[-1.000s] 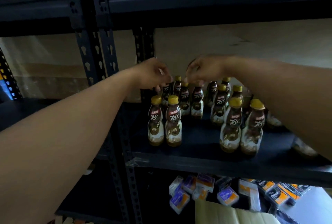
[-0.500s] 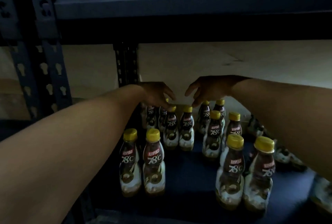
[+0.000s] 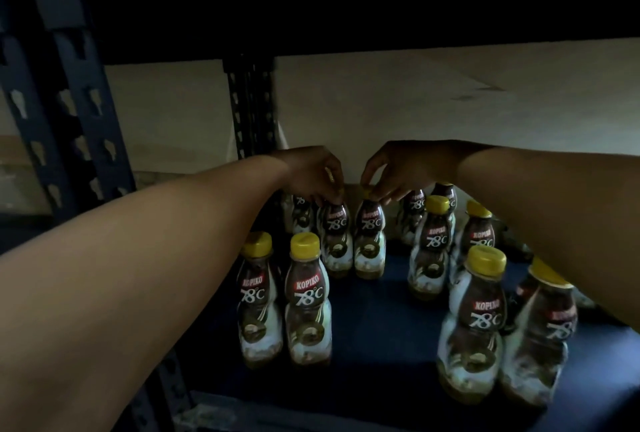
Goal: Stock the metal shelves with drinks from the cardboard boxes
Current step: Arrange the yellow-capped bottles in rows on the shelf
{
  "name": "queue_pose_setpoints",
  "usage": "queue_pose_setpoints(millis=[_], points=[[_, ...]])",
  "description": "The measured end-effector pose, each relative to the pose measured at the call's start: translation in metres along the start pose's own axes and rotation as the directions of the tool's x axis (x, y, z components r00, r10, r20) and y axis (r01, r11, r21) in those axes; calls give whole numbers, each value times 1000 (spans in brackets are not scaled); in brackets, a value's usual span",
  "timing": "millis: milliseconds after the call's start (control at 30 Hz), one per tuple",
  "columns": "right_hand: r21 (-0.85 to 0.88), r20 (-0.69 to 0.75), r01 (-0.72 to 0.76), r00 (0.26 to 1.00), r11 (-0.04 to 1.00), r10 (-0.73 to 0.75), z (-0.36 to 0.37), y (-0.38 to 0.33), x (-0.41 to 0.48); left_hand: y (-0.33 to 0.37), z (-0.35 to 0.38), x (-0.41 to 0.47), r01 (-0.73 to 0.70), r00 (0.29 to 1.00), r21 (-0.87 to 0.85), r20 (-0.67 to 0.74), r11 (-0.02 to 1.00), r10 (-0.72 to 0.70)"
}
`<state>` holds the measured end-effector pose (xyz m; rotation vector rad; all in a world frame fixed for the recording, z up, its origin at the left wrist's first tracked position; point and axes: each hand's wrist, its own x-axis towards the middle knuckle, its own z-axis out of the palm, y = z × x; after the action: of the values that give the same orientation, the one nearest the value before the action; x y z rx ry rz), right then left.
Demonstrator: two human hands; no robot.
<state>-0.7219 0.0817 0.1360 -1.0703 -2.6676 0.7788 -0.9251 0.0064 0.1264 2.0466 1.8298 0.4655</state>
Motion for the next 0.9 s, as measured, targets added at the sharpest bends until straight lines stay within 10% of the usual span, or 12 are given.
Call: queue_pose_setpoints(millis=[900], points=[[140, -12, 78, 997, 987, -77, 41, -44, 16, -25, -4, -59, 197, 956, -107, -199, 975, -215]])
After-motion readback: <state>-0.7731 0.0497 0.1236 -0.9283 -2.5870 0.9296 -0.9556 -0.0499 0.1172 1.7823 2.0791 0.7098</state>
